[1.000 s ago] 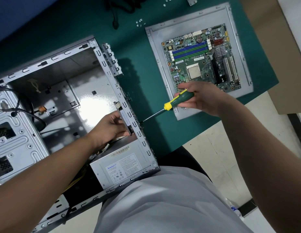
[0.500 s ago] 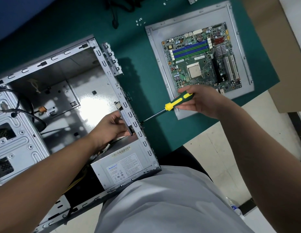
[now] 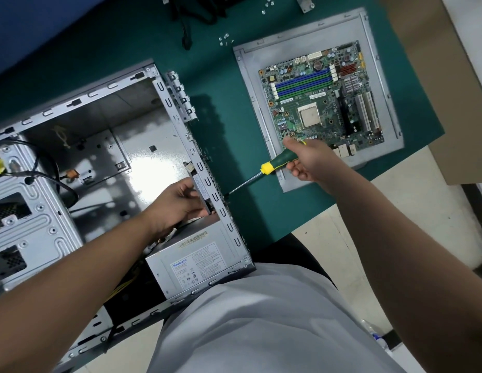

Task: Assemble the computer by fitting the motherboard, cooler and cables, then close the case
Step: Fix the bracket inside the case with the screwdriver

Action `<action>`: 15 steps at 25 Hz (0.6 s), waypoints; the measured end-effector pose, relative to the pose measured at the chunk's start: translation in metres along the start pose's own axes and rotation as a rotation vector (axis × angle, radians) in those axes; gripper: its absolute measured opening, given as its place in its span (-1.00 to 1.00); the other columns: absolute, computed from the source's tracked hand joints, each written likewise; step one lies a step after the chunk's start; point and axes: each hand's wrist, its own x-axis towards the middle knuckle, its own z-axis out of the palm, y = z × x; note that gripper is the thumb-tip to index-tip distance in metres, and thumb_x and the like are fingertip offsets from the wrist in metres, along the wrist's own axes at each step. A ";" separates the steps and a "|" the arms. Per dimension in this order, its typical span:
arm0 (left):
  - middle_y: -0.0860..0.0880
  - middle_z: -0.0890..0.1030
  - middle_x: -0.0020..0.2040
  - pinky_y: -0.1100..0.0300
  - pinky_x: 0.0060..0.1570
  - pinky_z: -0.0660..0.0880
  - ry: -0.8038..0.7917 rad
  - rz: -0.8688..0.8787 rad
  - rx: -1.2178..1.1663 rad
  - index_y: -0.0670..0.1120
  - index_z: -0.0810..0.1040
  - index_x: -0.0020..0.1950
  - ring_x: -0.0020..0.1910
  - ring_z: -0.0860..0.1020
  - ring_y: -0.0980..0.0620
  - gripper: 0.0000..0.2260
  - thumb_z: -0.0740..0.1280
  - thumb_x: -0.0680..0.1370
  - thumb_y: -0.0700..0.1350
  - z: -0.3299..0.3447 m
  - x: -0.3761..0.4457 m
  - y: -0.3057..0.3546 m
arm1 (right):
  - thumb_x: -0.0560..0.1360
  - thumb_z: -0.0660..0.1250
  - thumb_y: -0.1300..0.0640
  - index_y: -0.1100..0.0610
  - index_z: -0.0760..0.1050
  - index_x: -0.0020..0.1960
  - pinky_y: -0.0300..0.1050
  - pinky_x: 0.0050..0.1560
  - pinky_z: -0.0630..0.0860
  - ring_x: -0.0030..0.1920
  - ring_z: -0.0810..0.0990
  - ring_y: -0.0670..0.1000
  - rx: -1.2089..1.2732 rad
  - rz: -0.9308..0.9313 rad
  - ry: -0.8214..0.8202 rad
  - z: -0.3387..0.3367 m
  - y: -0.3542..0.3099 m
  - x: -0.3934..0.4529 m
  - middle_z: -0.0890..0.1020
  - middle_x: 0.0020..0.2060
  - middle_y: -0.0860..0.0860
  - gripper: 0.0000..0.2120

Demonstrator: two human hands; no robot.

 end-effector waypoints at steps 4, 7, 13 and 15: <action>-0.31 0.70 -0.04 0.30 -0.23 0.63 0.050 -0.076 0.037 -0.34 0.57 0.13 -0.19 0.70 0.05 -0.84 0.33 0.57 -0.45 -0.004 -0.009 0.007 | 0.63 0.34 -0.01 0.24 0.50 0.05 -0.16 -0.41 0.38 -0.43 0.48 -0.02 0.170 -0.114 0.053 -0.013 0.000 -0.004 0.62 -0.35 0.11 -0.72; -0.19 0.69 -0.12 0.35 -0.34 0.54 0.078 -0.083 0.127 -0.19 0.63 0.05 -0.30 0.63 0.14 -0.90 0.35 0.62 -0.33 -0.008 -0.028 0.015 | 0.62 0.38 0.06 0.25 0.46 0.16 -0.09 -0.26 0.49 -0.29 0.58 0.01 0.165 -0.230 0.052 -0.012 0.004 -0.012 0.70 -0.17 0.16 -0.73; -0.09 0.74 0.09 0.10 0.10 0.55 0.137 -0.045 0.095 -0.12 0.68 0.11 0.06 0.68 -0.08 -0.87 0.38 0.63 -0.12 -0.019 -0.077 0.017 | 0.54 0.46 0.02 0.09 0.42 0.20 -0.12 -0.08 0.46 -0.05 0.58 0.04 -0.214 -0.373 0.254 0.052 0.019 -0.024 0.58 0.02 -0.03 -0.67; -0.03 0.74 0.08 0.06 0.19 0.56 0.199 -0.047 0.095 -0.06 0.71 0.15 0.11 0.69 -0.05 -0.80 0.34 0.66 -0.02 -0.020 -0.090 0.015 | 0.54 0.44 0.03 0.17 0.44 0.23 -0.02 0.02 0.51 0.04 0.57 0.17 -0.497 -0.451 0.314 0.070 0.020 -0.022 0.58 0.07 0.10 -0.64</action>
